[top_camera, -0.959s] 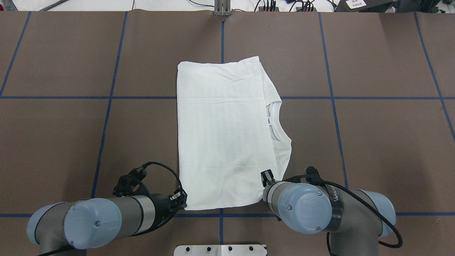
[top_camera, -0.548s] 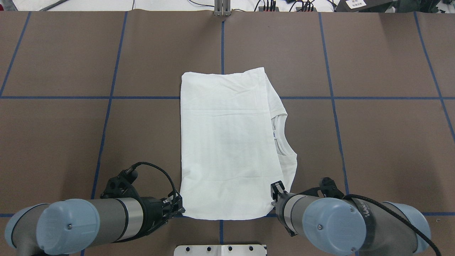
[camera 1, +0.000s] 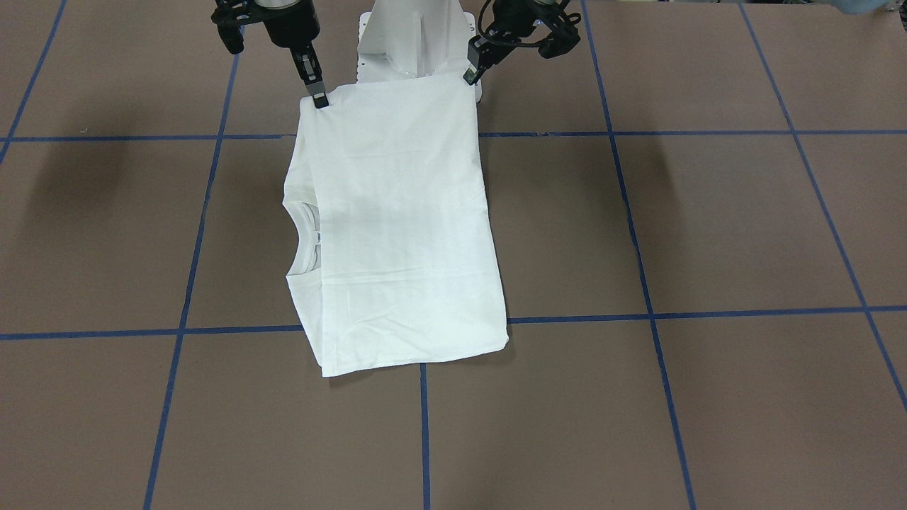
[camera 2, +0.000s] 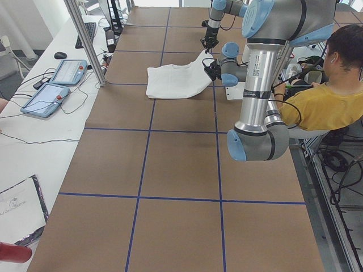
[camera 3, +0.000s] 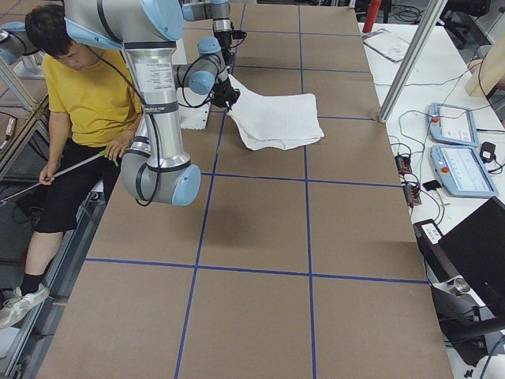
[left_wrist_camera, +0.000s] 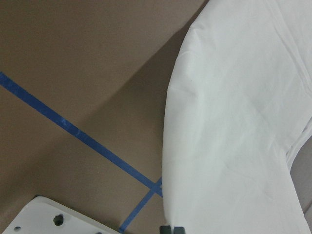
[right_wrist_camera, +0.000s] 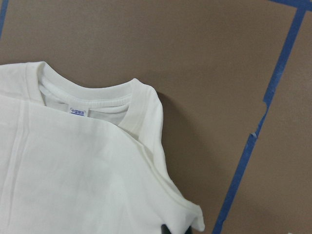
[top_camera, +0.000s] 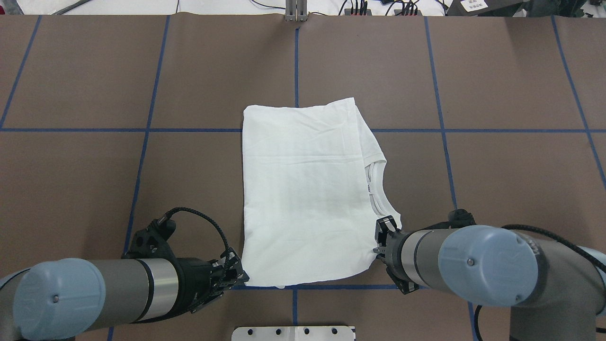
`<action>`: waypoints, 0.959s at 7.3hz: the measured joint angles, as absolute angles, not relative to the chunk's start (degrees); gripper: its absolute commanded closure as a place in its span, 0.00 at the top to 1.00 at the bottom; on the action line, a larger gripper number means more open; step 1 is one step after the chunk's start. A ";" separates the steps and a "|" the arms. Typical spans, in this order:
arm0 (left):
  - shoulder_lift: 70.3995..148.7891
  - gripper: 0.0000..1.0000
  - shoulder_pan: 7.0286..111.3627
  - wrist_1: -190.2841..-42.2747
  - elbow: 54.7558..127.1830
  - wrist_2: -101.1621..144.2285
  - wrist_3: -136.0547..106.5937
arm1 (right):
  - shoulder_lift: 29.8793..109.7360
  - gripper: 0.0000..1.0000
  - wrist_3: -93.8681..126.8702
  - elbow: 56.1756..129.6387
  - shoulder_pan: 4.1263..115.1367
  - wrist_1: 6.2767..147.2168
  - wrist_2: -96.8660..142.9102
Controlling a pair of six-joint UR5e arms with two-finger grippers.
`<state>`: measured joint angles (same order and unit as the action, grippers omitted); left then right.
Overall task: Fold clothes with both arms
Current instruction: 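Lift the near edge with both grippers and fold it toward the far edge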
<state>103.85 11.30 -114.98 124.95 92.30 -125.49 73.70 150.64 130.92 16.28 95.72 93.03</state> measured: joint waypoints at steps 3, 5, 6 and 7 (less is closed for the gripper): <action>112.07 0.00 22.12 -112.93 116.81 94.53 -117.79 | 67.21 0.00 140.93 123.40 27.33 95.45 99.73; 116.68 0.00 29.52 -112.72 109.92 98.55 -112.45 | 62.46 0.00 135.86 116.63 32.17 94.95 101.24; 118.37 0.00 32.09 -113.02 106.62 99.32 -109.68 | 60.31 0.00 133.94 113.27 33.94 94.51 101.42; 120.18 0.00 34.16 -113.61 102.88 99.61 -107.39 | 57.73 0.00 132.21 108.82 35.49 93.14 101.59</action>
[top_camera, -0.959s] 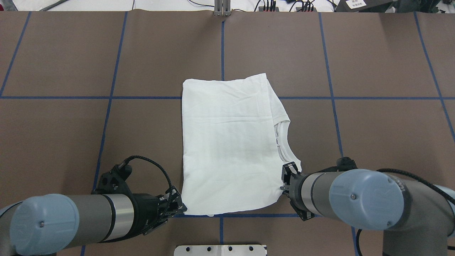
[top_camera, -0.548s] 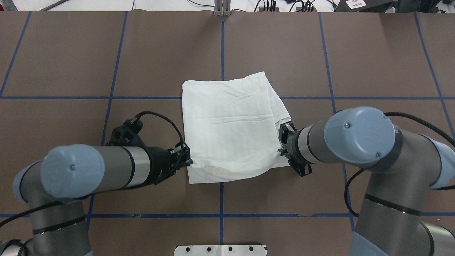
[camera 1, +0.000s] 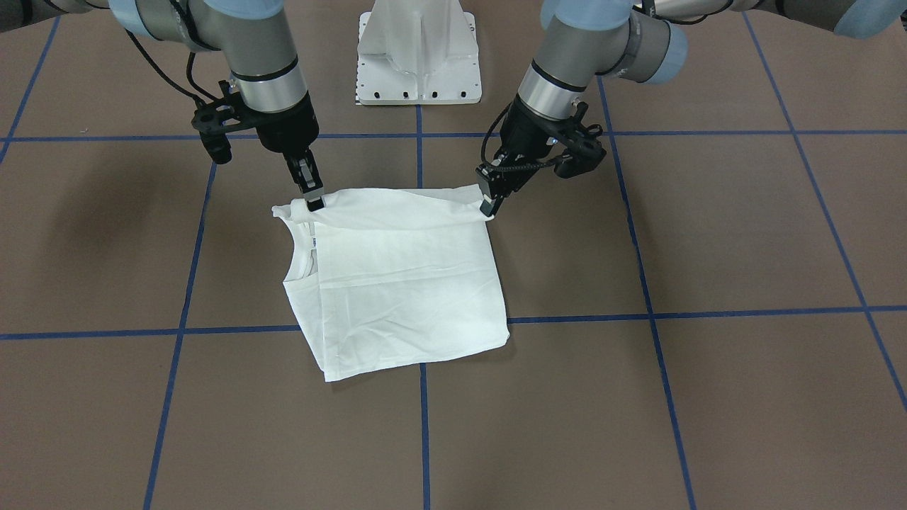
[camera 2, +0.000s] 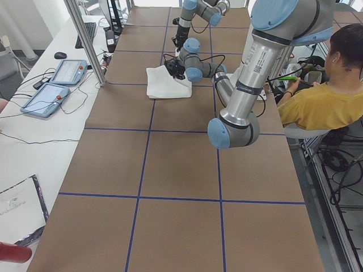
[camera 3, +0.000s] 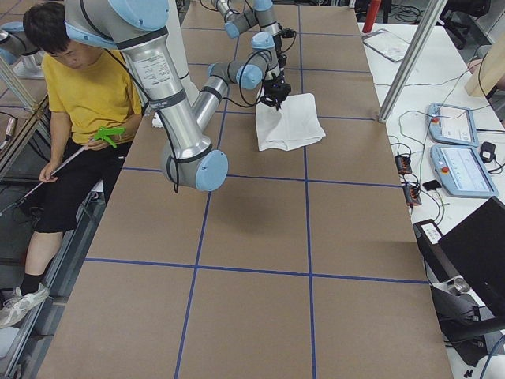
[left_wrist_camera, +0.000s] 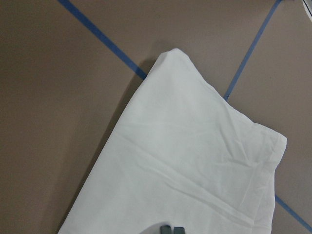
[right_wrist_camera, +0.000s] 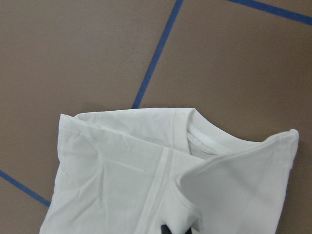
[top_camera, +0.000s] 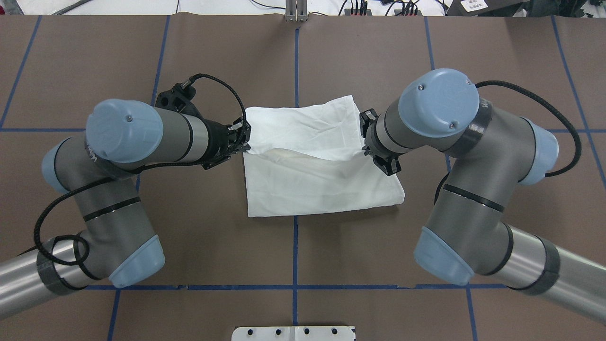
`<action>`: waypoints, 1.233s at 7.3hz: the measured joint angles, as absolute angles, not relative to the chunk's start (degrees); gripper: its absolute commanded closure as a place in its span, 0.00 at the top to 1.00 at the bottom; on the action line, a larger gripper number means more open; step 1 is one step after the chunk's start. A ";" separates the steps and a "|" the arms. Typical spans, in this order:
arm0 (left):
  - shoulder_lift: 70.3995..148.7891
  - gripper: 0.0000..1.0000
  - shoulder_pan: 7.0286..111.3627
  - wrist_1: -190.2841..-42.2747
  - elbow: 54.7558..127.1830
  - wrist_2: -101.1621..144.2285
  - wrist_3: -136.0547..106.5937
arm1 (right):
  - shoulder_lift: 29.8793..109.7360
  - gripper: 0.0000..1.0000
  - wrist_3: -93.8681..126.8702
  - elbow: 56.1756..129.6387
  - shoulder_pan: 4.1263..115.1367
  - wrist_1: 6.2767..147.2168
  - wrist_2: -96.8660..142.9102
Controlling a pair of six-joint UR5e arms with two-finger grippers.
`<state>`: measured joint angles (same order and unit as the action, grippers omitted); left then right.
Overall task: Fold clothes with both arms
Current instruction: 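Lift the near edge with both grippers and fold it toward the far edge, then lay the folded edge down and open both grippers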
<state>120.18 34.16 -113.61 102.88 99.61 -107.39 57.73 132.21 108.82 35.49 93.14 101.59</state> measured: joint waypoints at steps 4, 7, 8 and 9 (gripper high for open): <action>124.38 0.00 37.87 -121.52 90.33 99.76 -104.57 | 46.62 0.00 126.56 87.81 41.08 85.82 105.61; 125.15 0.00 38.54 -123.72 86.82 99.74 -103.24 | 42.21 0.36 124.90 77.78 42.32 81.07 106.20; 125.23 0.30 38.62 -125.34 85.23 99.66 -103.18 | 41.98 0.99 124.58 76.17 42.50 79.76 106.19; 125.97 0.39 38.94 -127.73 82.15 99.54 -103.00 | 41.96 1.00 124.33 74.65 42.55 78.48 106.16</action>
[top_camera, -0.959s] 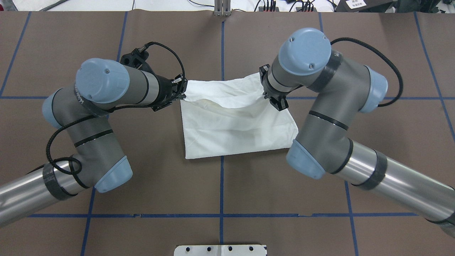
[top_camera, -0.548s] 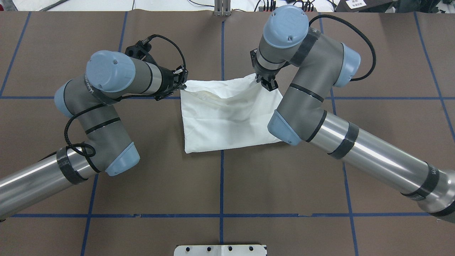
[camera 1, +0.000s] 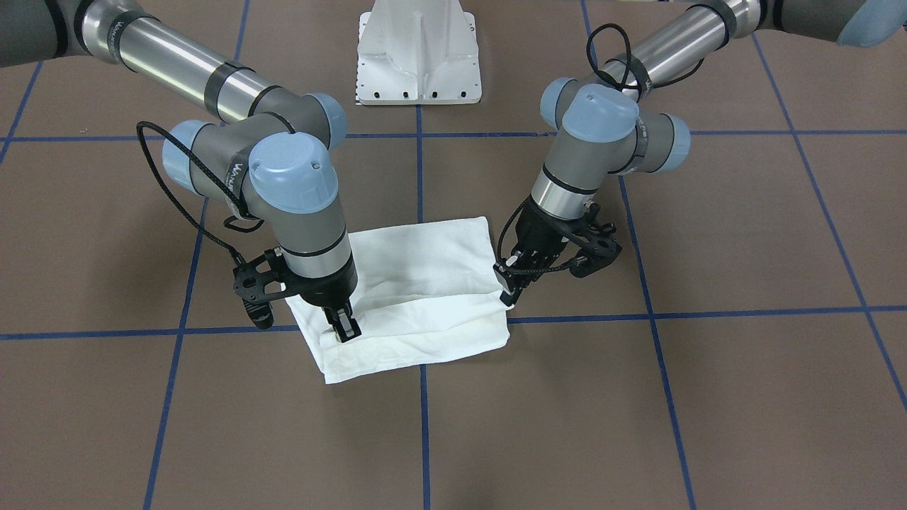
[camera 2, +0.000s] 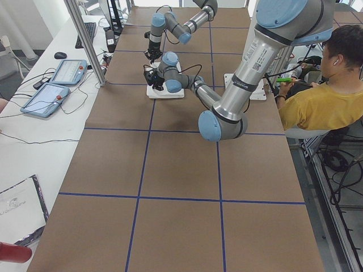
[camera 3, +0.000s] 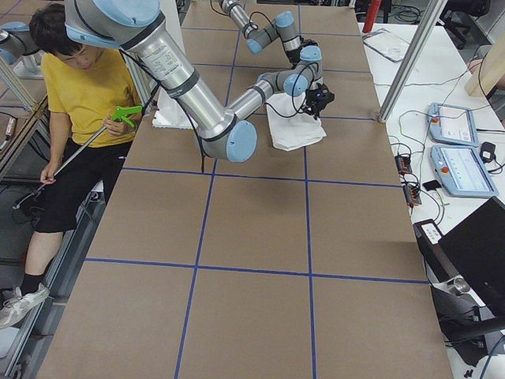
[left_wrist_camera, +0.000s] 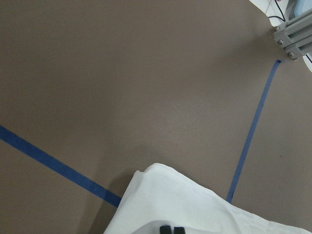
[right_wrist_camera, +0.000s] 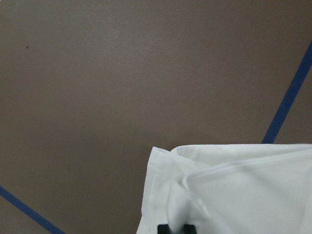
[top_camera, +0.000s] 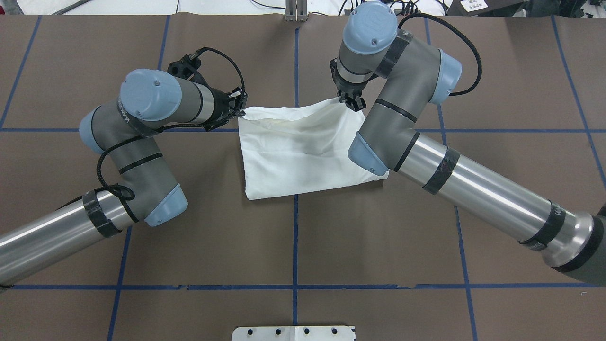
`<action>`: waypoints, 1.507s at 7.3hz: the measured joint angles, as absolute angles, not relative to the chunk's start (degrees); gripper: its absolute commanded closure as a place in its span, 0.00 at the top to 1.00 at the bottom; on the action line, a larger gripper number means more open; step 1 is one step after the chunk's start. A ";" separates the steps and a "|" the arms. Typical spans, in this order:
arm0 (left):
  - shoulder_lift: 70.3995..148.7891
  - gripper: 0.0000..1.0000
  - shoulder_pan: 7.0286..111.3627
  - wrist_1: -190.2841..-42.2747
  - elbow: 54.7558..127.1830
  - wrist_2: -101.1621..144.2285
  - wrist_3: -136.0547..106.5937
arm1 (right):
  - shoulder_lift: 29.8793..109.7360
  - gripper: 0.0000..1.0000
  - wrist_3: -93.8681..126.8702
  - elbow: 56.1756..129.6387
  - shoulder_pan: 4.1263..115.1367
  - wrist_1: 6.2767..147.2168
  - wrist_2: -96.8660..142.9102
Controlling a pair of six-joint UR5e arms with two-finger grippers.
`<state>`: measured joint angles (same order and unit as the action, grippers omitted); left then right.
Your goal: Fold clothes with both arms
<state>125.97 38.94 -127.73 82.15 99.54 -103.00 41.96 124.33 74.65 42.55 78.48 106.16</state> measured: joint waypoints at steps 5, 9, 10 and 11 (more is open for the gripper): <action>129.87 0.50 46.06 -134.68 70.29 100.51 -96.54 | 44.79 1.00 111.71 71.61 48.17 74.90 108.58; 121.16 0.50 52.16 -135.01 76.17 111.09 -76.28 | 53.73 1.00 86.07 73.82 58.90 74.76 118.69; 117.36 0.50 54.44 -134.97 79.03 114.31 -69.93 | 56.71 1.00 77.23 74.36 62.66 74.82 122.47; 113.45 0.50 57.24 -134.82 81.63 117.07 -62.35 | 59.50 1.00 68.13 74.60 66.58 75.09 126.07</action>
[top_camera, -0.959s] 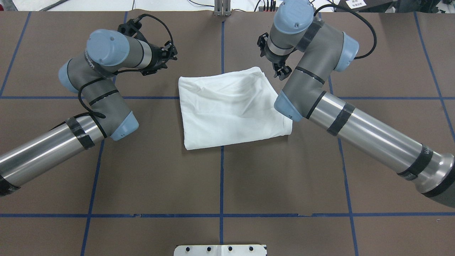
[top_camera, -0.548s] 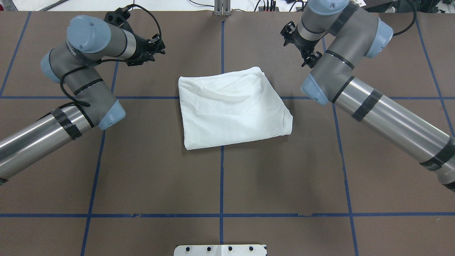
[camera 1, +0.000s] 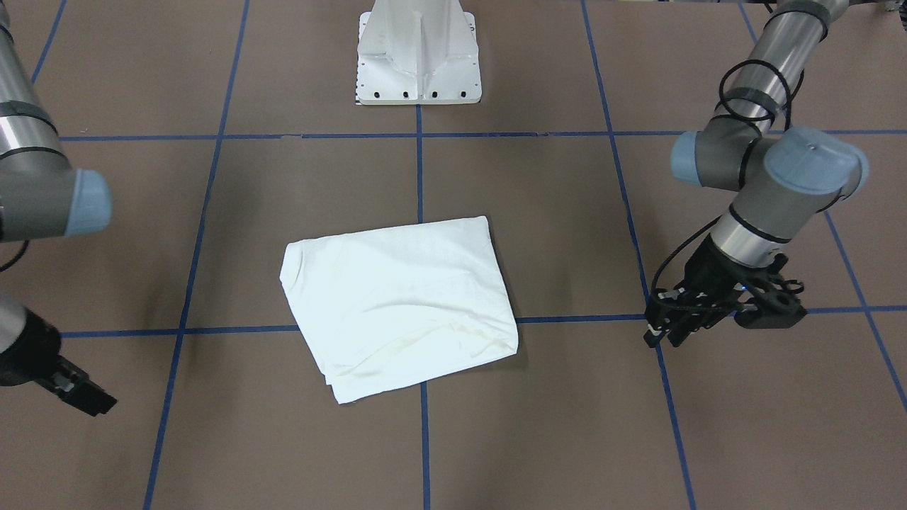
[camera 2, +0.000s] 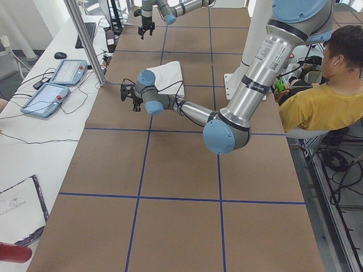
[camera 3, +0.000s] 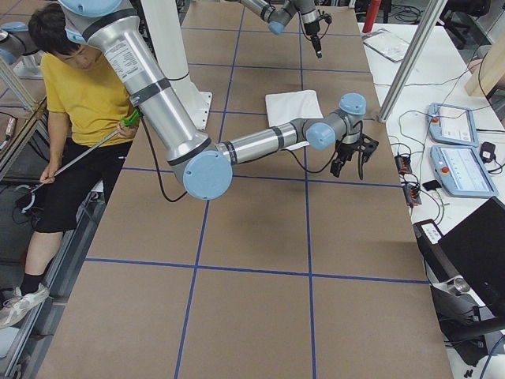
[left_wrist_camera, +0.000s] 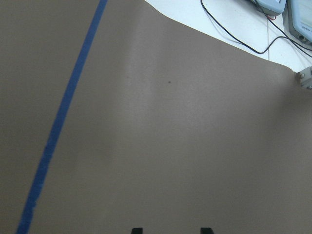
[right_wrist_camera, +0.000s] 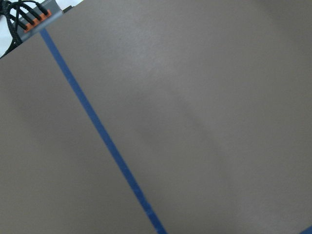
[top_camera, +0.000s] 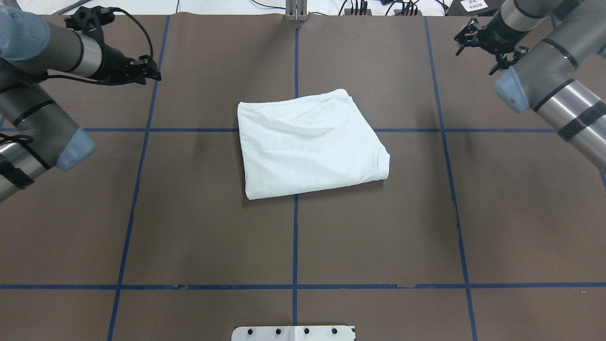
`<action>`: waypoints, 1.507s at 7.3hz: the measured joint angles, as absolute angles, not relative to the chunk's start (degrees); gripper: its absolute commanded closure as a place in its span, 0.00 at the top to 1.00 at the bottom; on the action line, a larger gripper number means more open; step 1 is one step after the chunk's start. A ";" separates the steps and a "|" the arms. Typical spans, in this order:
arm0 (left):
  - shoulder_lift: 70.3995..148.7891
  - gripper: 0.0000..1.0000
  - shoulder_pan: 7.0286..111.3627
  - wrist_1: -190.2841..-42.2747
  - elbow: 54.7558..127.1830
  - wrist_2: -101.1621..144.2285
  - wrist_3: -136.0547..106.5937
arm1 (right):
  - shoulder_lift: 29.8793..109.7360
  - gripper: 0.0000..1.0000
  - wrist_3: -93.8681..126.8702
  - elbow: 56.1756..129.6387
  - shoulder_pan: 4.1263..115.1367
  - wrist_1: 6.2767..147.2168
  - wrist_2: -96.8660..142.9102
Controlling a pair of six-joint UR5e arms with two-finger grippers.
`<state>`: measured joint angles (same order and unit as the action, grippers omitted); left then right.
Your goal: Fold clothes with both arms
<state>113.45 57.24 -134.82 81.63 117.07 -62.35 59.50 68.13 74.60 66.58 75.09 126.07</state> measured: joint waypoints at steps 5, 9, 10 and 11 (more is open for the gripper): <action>99.31 1.00 78.35 -129.10 84.52 127.56 -15.82 | 72.34 1.00 12.23 74.10 84.14 81.22 134.73; 98.40 1.00 92.04 -113.16 86.84 135.23 2.72 | 78.96 1.00 -11.43 77.21 90.76 90.21 133.71; 98.28 1.00 92.68 -109.94 88.83 135.34 2.39 | 80.75 1.00 -11.68 79.69 90.84 90.37 133.36; 98.12 1.00 92.90 -108.02 90.25 134.66 1.11 | 82.56 1.00 -11.60 82.13 90.84 90.41 133.19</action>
<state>98.12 92.90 -108.02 90.25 134.66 1.11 82.56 -11.60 82.13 90.84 90.41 133.19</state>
